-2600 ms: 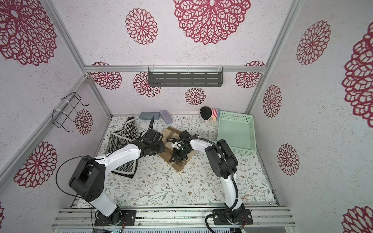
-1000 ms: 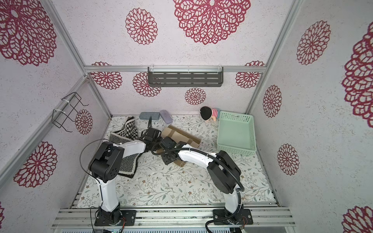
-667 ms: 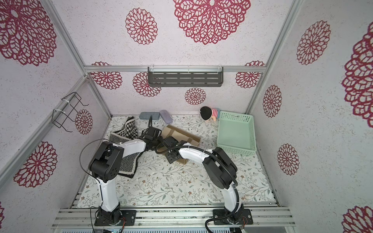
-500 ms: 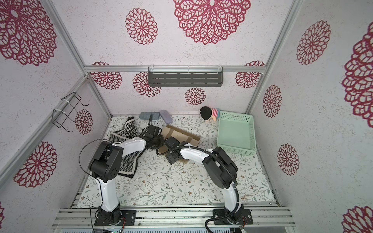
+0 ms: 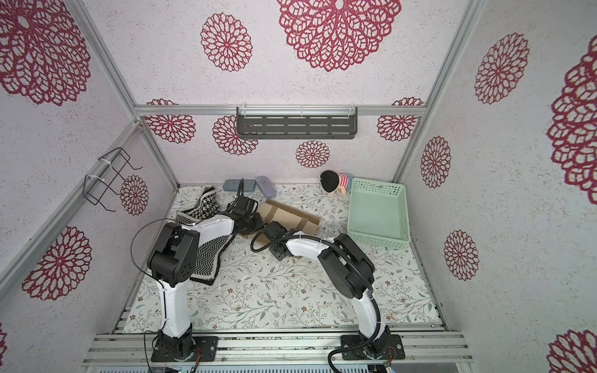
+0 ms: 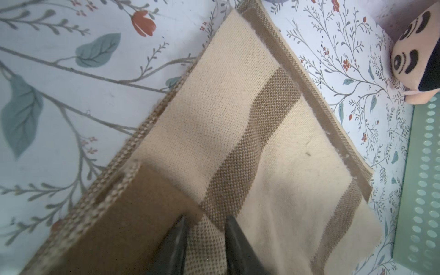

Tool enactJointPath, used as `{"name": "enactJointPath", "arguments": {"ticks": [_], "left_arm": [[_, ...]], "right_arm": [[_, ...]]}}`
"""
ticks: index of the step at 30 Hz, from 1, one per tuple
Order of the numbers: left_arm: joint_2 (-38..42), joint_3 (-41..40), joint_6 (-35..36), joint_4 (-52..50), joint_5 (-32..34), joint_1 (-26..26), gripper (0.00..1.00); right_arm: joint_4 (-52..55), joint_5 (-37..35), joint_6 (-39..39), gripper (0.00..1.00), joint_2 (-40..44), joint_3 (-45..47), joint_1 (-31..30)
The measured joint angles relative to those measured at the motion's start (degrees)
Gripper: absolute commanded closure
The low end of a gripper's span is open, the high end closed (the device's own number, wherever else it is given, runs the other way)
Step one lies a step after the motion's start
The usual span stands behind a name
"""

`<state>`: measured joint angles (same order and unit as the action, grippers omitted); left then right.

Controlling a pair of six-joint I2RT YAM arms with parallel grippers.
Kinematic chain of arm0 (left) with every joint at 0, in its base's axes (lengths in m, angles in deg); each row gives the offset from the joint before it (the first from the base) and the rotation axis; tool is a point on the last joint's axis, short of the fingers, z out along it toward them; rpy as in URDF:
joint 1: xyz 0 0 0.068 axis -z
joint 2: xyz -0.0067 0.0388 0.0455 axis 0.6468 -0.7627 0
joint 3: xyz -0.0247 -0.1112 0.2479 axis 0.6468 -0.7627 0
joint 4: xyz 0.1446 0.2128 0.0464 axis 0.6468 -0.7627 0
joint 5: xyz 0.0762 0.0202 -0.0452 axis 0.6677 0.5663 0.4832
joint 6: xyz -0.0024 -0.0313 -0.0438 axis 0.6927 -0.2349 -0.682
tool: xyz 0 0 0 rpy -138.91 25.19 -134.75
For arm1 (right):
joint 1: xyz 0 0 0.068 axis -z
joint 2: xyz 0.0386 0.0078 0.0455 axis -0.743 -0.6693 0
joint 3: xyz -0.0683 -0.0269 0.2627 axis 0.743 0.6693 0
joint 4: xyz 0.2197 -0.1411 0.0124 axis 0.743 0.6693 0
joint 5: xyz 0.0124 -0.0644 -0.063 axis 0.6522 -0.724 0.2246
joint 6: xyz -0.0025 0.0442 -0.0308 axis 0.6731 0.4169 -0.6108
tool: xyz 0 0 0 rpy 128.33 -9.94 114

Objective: Roll up the scarf and place it into the basket
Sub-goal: Roll the scarf at the center of the board.

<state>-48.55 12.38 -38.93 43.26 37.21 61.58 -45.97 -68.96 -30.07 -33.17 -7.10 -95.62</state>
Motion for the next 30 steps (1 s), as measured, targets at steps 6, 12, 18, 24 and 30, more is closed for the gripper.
{"name": "enactJointPath", "arguments": {"ticks": [6,12,18,24,30], "left_arm": [[4.9,-0.8,0.7,-2.1,-0.1,-2.7,0.52],[16.4,-4.9,0.9,-2.3,1.1,-3.8,0.49],[23.4,-11.8,1.0,-3.3,1.2,-1.6,0.49],[23.8,-14.8,1.2,-4.9,1.0,3.9,0.53],[20.7,-14.4,0.4,-3.3,-0.7,5.6,0.6]], "right_arm": [[3.1,0.7,1.7,0.97,-0.7,-2.8,0.3],[7.6,14.7,7.9,1.0,0.0,-4.7,2.9],[11.3,34.8,14.2,1.0,0.5,-4.8,4.7],[12.2,50.4,18.8,1.0,0.5,-2.6,7.3],[12.0,59.4,21.0,0.95,-0.9,-1.6,10.9]]}}
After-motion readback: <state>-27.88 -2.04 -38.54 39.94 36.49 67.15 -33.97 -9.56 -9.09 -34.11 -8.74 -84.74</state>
